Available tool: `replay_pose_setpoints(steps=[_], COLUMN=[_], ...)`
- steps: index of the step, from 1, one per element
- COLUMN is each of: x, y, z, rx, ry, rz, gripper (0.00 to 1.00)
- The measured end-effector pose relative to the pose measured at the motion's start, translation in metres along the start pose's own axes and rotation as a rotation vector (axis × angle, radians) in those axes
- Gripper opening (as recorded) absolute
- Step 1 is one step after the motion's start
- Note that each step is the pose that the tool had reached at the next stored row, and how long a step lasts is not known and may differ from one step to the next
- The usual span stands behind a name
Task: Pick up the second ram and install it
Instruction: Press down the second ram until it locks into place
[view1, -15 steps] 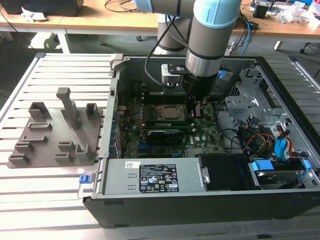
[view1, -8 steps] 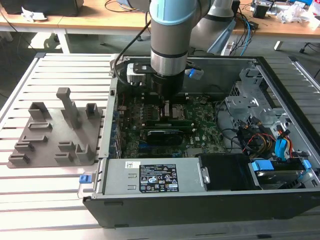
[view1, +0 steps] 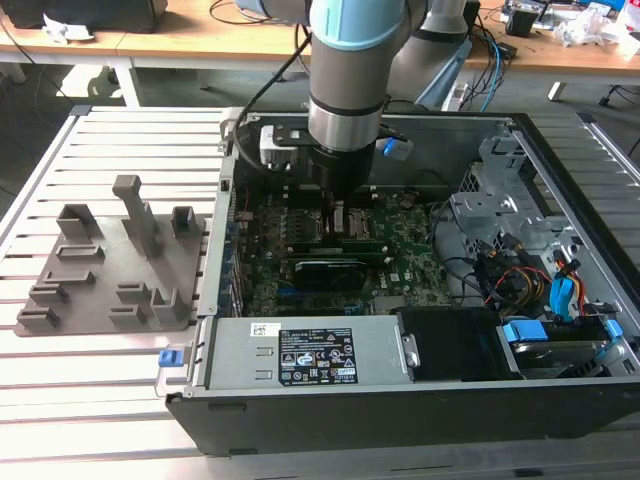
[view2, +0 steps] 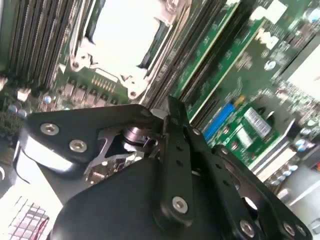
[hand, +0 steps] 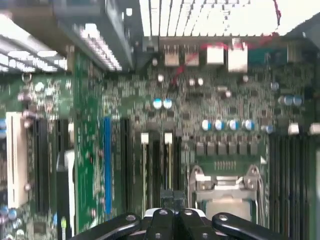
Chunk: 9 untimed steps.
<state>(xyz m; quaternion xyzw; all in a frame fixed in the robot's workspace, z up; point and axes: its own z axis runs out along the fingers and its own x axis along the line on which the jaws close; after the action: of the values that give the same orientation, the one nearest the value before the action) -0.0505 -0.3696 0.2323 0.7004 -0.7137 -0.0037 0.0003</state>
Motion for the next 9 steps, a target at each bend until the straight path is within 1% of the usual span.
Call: replay_pose_setpoints(steps=[1, 2, 3, 5, 8, 9], x=[-0.0001, -0.0007, -0.0015, -0.0019, -0.0020, -0.0020], y=[-0.0081, -0.0097, -0.0098, -0.0096, -0.0095, -0.0095], z=[-0.0011, -0.0071, -0.0180, -0.0405, -0.0546, -0.0556], rx=[-0.0058, -0.0065, -0.0065, -0.0064, -0.0064, -0.0063], ry=[0.0004, 0.0018, 0.0044, 0.0055, 0.0055, 0.0052], rz=[0.000, 0.000, 0.000, 0.000, 0.000, 0.000], gripper=[0.11, 0.11, 0.11, 0.11, 0.11, 0.11])
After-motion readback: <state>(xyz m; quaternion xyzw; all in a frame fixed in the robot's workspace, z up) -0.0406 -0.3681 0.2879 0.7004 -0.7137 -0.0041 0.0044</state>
